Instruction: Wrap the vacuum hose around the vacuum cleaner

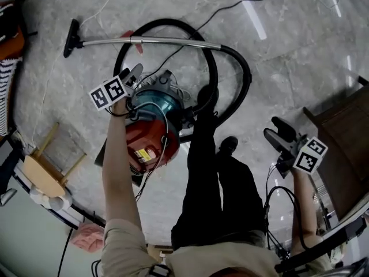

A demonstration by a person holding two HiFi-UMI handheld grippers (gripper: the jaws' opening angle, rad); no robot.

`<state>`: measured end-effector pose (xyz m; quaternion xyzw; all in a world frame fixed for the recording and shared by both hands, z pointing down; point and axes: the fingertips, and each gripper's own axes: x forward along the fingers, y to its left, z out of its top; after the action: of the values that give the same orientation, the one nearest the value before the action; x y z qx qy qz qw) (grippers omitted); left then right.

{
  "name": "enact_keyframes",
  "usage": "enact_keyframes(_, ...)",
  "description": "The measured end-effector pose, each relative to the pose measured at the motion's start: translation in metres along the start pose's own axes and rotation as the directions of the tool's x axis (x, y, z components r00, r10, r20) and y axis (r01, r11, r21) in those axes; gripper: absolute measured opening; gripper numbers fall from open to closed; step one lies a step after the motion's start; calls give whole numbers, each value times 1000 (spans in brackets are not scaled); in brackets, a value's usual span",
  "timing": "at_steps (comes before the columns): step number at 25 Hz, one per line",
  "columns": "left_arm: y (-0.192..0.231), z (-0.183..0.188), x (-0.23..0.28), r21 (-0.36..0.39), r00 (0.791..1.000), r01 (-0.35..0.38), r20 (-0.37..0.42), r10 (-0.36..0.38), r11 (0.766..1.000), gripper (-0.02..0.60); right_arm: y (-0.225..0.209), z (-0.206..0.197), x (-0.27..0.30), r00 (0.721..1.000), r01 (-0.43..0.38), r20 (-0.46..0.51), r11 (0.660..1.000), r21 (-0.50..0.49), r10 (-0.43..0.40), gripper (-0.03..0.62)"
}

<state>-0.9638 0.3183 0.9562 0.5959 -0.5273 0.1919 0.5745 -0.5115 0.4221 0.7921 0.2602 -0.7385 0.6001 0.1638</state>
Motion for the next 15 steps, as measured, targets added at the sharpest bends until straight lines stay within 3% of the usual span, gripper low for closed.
enact_keyframes(1,-39,1,-12,125,998,56,-12,-55,991,318,14,5,-5,1000,-19,16,1000,-3,19,282)
enact_keyframes(2,-79,0,-27,242,993,115,-30,-111,963,318,29,9,-8,998,-46,36,999,0,46,281)
enact_keyframes(4,-155,-3,-68,418,971,237,-81,-224,877,314,65,16,-7,987,-147,71,988,35,145,281)
enact_keyframes(5,-192,-6,-88,469,953,300,-109,-282,831,311,86,20,-6,976,-211,70,976,56,207,282)
enact_keyframes(7,-264,-20,-122,515,906,416,-160,-392,749,307,125,27,-14,956,-291,43,954,73,289,281)
enact_keyframes(9,-317,-40,-156,531,869,484,-199,-453,696,307,157,33,-30,950,-312,25,947,69,311,281)
enact_keyframes(12,-368,-62,-202,532,830,547,-244,-502,646,307,204,42,-53,943,-331,56,942,63,327,281)
enact_keyframes(15,-411,-75,-237,488,783,614,-275,-558,620,307,234,52,-83,938,-334,109,942,35,328,280)
